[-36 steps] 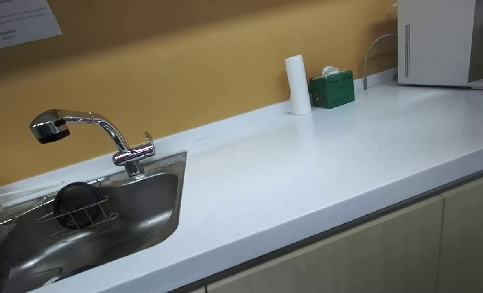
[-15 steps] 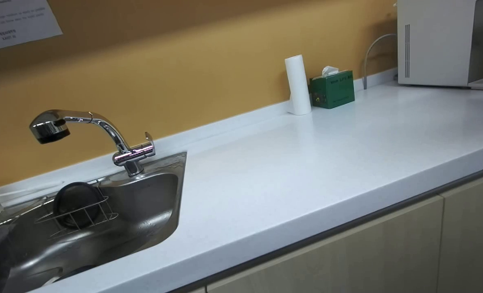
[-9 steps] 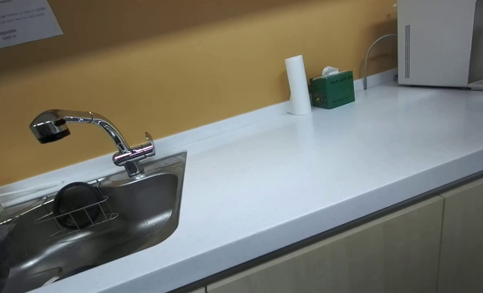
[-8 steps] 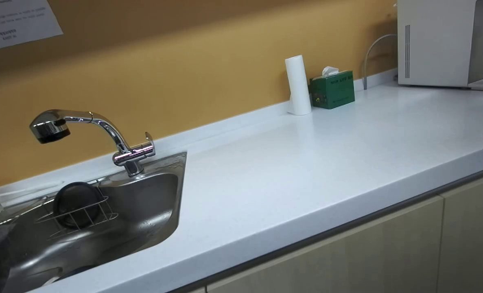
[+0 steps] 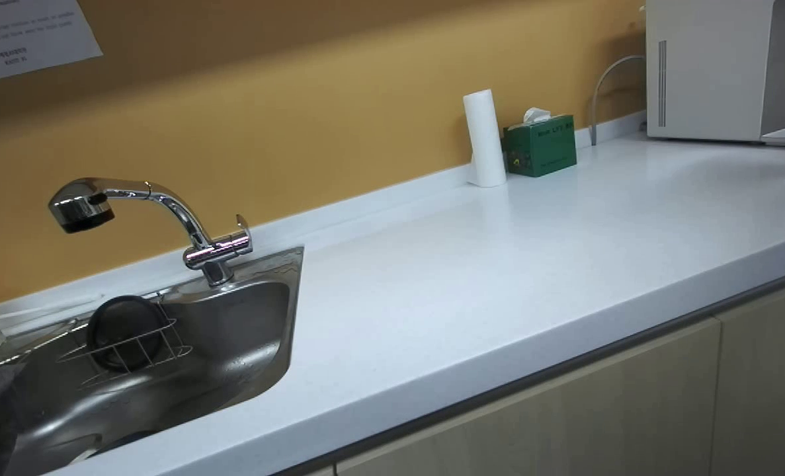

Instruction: Put the white cup on the counter.

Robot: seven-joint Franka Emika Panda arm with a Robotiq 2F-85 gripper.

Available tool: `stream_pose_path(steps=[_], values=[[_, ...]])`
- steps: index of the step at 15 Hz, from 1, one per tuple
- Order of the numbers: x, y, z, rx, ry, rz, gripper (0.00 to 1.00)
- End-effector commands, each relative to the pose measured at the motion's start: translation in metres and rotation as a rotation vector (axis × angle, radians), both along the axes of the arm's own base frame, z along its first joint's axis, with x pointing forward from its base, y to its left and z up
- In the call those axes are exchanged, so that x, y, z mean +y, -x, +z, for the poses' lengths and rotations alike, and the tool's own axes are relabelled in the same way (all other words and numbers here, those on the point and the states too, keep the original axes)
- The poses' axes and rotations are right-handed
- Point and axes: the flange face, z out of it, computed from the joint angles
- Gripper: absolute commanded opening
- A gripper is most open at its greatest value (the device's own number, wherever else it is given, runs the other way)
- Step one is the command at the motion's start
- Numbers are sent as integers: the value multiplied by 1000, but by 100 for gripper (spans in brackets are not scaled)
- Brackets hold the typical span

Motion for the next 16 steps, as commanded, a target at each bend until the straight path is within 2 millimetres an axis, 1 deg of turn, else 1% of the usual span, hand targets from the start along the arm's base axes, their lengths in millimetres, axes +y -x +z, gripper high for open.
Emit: stream_pose_path(steps=[1,3,6,8,11,14,15,16], values=[[26,1,13,-61,-35,55,50],[38,-7,10,-78,-56,86,50],[61,-22,-7,-67,-90,124,50],[69,-30,-13,-49,-83,150,50],[73,-38,-15,-39,-65,172,50],[71,-46,-13,-49,-59,173,50],[72,-48,-15,-46,-59,175,81],[70,-50,-13,-49,-55,174,95]])
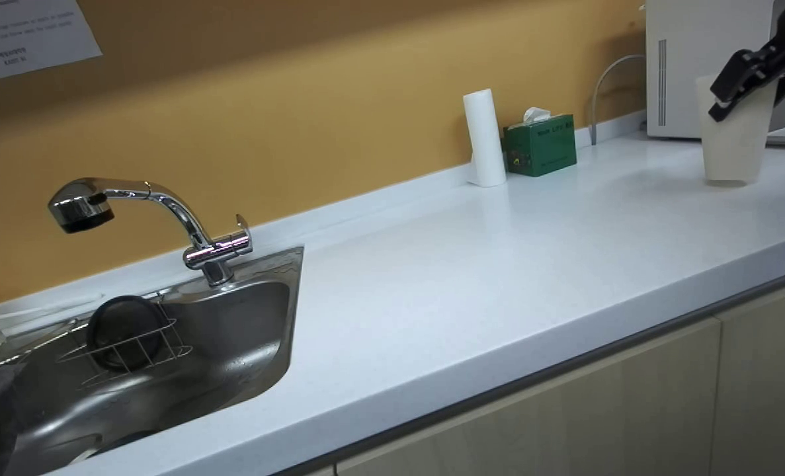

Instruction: Put the white cup on the counter.

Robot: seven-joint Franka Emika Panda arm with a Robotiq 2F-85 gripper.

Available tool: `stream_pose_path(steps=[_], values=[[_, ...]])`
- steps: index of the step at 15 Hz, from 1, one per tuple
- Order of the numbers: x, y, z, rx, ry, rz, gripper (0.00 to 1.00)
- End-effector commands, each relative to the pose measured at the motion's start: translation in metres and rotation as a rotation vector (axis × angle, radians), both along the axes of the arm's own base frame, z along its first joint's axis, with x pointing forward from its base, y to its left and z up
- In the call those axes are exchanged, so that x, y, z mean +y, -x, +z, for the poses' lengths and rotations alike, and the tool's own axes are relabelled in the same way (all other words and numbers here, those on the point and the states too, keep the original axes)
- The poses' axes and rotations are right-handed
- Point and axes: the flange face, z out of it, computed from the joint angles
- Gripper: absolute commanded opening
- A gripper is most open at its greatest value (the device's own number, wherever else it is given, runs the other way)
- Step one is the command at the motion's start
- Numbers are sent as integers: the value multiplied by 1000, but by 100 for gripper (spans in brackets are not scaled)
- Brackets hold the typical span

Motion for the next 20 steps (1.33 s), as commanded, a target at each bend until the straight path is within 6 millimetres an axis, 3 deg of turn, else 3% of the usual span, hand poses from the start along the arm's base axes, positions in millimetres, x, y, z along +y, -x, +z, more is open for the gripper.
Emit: stream_pose_path(steps=[1,7,12,14,16,18,20], values=[[-3,-13,4,-14,14,3,99],[-7,-19,3,-12,24,2,100],[3,-9,0,75,62,1,100],[13,-6,0,111,73,25,100],[35,0,-2,161,73,67,100],[46,2,13,202,85,94,100],[32,5,43,259,114,71,100]])
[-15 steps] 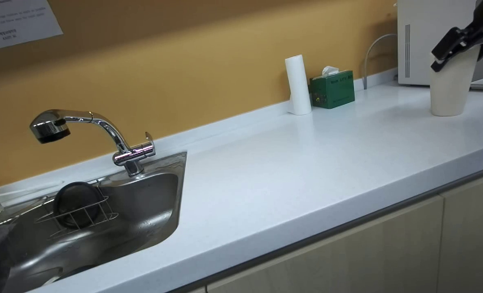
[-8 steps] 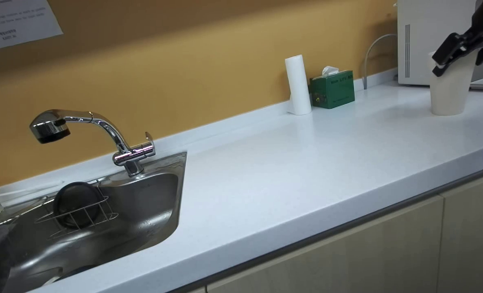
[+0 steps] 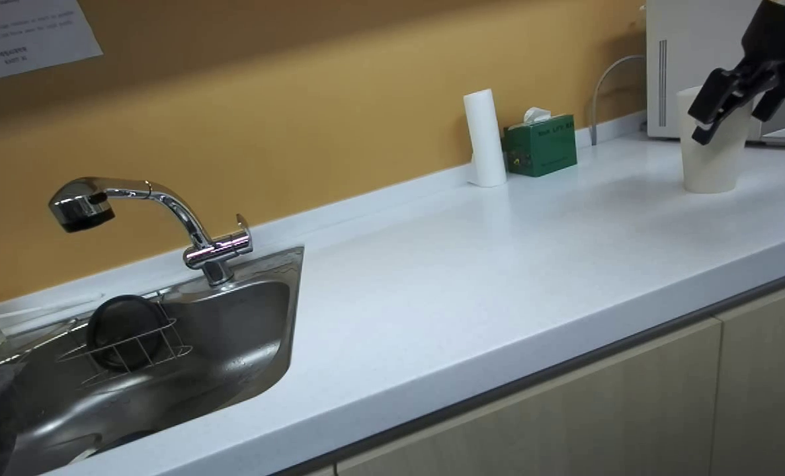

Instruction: Put the white cup on the counter.

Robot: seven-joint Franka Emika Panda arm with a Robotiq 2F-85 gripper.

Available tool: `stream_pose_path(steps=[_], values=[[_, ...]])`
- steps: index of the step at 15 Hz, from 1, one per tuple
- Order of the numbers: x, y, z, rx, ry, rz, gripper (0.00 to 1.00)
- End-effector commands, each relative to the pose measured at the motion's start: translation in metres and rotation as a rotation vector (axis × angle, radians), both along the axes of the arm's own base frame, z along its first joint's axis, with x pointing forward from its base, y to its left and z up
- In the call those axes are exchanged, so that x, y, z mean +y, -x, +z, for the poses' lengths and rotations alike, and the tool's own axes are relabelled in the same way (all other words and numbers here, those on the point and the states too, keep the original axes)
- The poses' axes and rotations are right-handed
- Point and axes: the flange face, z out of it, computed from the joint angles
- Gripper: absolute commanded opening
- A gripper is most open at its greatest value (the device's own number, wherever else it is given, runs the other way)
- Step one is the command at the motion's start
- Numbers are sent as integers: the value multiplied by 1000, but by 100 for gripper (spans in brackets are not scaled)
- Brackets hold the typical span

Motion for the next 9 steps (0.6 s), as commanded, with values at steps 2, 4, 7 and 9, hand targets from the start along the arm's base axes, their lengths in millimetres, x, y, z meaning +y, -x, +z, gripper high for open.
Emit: stream_pose_path(steps=[2,4,7,9], values=[[-29,20,68,116,84,-66,100],[-41,28,101,160,117,-94,100],[-50,40,140,228,122,-101,100],[-51,46,158,283,107,-69,100]])
